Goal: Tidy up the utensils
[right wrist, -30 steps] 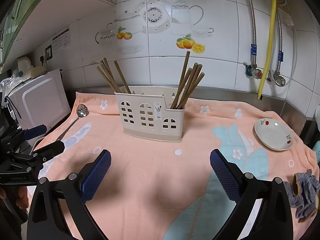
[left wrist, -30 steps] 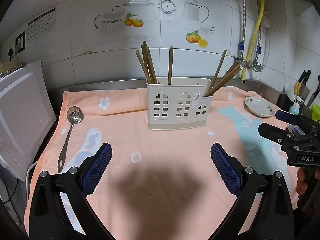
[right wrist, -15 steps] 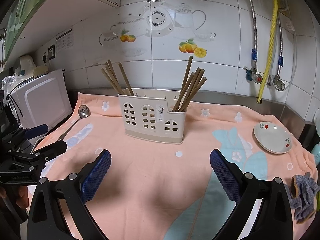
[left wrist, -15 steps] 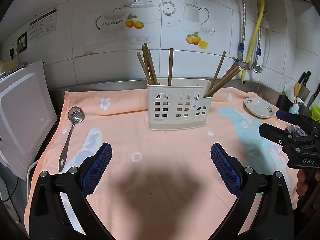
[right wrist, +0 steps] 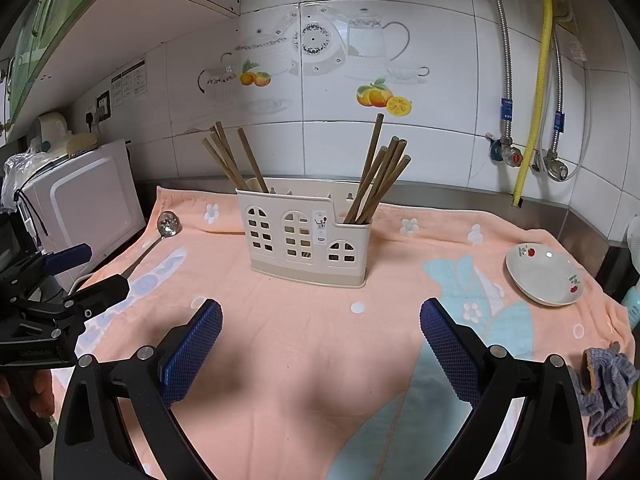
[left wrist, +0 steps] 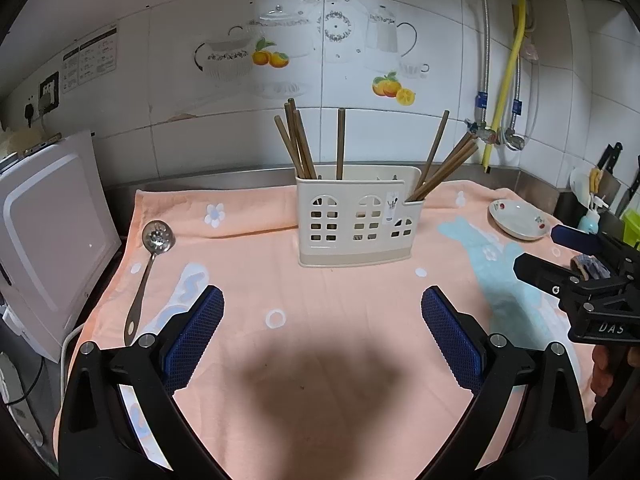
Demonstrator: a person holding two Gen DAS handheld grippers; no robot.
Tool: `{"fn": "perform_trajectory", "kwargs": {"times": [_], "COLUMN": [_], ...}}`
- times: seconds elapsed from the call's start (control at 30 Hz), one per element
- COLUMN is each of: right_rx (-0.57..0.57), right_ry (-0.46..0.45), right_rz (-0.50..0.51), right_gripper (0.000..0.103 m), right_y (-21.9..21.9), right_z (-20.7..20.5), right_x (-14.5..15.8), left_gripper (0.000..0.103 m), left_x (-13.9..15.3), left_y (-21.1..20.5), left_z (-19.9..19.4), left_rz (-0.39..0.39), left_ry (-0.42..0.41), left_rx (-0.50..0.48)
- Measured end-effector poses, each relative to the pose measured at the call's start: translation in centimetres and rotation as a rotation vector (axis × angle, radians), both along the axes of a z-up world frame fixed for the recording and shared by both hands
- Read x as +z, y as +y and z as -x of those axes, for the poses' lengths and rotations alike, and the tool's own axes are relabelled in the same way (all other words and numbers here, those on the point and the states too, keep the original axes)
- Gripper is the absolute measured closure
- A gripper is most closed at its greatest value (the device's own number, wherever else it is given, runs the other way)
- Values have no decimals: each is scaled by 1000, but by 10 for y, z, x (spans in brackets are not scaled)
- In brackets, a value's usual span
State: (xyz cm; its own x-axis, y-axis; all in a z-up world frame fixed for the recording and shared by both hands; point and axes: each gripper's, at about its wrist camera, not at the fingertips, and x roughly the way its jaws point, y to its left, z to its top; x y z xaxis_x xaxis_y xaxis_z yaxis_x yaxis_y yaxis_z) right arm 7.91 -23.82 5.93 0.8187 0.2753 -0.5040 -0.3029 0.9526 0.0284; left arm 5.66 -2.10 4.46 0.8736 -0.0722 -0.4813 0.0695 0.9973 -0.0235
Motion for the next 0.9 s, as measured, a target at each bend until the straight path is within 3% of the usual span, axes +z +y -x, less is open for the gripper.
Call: {"fn": "perform_trajectory", "kwargs": {"times": [0.9], "right_rx": [2], "right_ry": [-6], "right_rz": [-10], "right_gripper": [7], "right_y": [0], "right_z": [5], "right_x": [2], "left_gripper": [5], "left_x": [8], "left_y": [-5], "left_z": [8], "left_rz": [-9], "left_ry": [-34], "left_rx": [2]}}
